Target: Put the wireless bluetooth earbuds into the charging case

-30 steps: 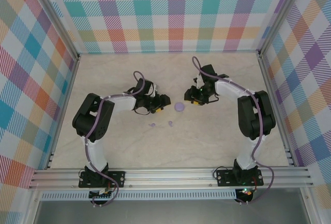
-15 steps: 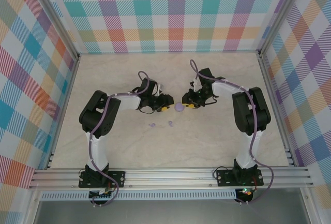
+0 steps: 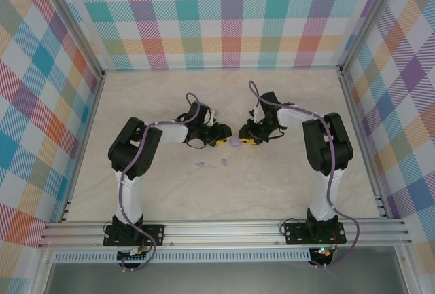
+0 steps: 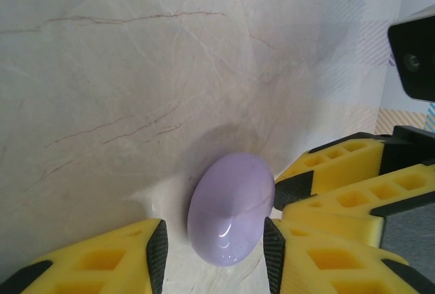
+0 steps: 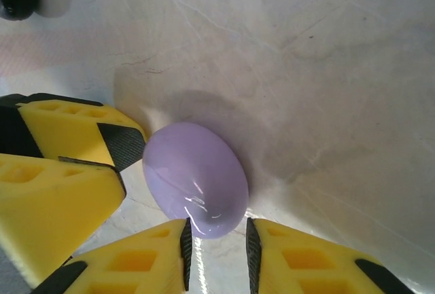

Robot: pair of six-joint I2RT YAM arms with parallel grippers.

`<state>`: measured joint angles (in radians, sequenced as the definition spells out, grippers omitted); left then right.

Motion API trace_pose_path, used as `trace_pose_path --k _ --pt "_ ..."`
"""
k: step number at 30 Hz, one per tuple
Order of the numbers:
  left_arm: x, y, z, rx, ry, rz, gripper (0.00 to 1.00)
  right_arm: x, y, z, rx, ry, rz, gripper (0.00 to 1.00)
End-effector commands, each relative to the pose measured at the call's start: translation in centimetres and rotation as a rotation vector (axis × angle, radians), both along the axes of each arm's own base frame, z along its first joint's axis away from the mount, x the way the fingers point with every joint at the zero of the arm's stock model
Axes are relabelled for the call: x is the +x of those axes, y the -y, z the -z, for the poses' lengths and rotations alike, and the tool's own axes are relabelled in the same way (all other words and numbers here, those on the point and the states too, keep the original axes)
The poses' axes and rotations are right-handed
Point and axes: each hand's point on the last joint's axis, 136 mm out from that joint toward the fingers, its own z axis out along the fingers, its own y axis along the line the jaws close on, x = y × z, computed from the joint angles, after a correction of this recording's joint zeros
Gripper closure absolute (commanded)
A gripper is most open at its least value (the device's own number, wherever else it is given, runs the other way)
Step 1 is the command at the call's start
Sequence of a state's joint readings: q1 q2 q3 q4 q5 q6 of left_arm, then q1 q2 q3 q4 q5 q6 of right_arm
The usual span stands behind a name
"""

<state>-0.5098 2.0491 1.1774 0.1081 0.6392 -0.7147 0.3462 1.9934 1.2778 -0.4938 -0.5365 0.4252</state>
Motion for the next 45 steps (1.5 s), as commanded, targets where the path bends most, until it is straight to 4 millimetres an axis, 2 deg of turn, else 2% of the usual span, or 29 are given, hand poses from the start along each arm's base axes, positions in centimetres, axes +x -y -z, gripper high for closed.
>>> trace_pose_path --k 1,12,24,33,45 --pt "-0.9 1.0 1.0 0.004 -0.032 0.030 0.58 -0.1 -0.2 0.3 0.024 -0.006 -0.022 0.71" --pt "-1.4 1.8 1.3 -0.006 -0.046 0.053 0.60 -0.4 -0.3 0.9 0.030 -0.024 -0.022 0.74" --pt "-1.3 2.6 0.7 -0.060 -0.057 0.054 0.62 -0.4 -0.3 1.2 0.028 -0.031 -0.020 0.76" --pt "-1.7 1.1 1.9 0.080 -0.067 0.043 0.54 -0.4 0.1 1.7 -0.001 -0.032 -0.011 0.79" --pt "-2.0 0.4 2.0 0.178 -0.052 0.049 0.50 -0.6 1.2 2.4 -0.077 -0.038 0.000 0.81"
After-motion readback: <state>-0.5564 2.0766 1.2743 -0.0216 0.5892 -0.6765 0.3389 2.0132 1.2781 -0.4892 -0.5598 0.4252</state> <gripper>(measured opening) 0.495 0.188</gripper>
